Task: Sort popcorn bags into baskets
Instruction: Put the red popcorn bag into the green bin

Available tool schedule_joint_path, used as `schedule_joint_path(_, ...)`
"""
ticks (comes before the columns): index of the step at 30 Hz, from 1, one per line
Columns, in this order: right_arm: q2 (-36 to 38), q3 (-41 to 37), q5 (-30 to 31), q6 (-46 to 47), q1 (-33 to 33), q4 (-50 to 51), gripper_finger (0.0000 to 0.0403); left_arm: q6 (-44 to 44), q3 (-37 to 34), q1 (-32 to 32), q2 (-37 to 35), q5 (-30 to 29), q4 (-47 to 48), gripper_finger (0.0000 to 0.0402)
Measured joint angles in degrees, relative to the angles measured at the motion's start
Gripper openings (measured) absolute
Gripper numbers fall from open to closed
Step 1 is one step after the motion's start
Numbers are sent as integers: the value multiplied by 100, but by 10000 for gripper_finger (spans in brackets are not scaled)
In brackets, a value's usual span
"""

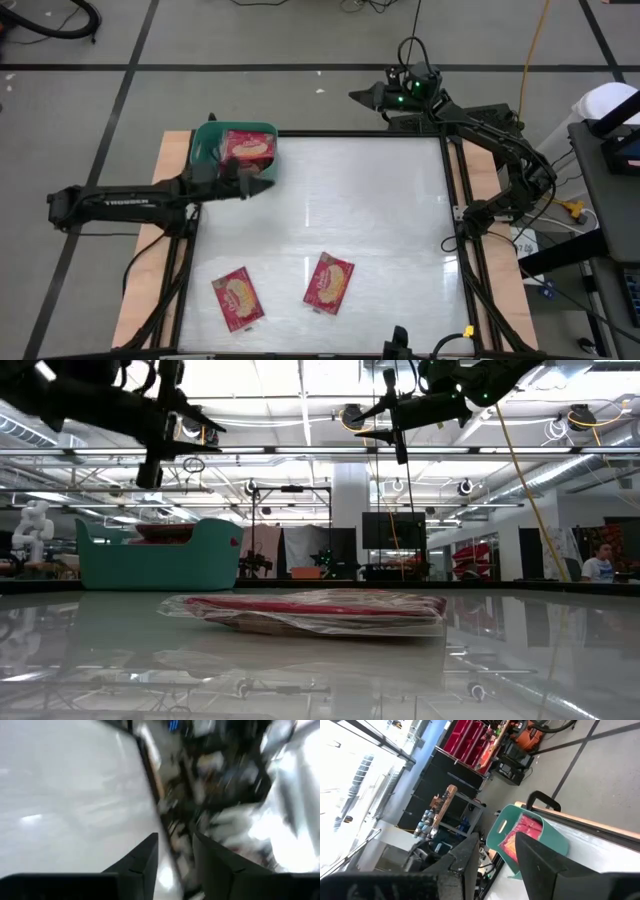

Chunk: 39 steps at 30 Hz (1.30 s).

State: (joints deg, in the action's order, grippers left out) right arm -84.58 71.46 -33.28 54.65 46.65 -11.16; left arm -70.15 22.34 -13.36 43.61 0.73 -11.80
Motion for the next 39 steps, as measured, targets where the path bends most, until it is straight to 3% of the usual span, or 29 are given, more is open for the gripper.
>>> schedule_joint_path(5,1,4,-479,-156,-185,387,122,1433,530,625,45,86,1083,105)
schedule_joint_path(12,1,2,-767,-468,-985,1196,122,2545,634,1515,324,81,1365,104)
schedule_joint_path(17,6,2,-1452,-885,-1721,1548,122,2593,635,2182,904,77,1288,104)
schedule_joint_path(22,5,0,-1479,-1581,-2607,2369,123,2542,1252,2834,1684,-338,1650,103)
schedule_joint_path(24,6,0,-1310,-1978,-2974,2721,124,2506,1604,3006,2067,-561,1869,103)
schedule_joint_path(31,5,-88,332,-3927,-4239,3787,135,1957,2367,3367,3127,-877,2003,103)
schedule_joint_path(34,4,-556,618,-4339,-4495,3199,154,1515,2647,3543,3315,-1055,2234,98)
schedule_joint_path(39,-50,-1693,700,-4337,-4523,1351,190,919,2989,3943,3376,-1801,2852,80)
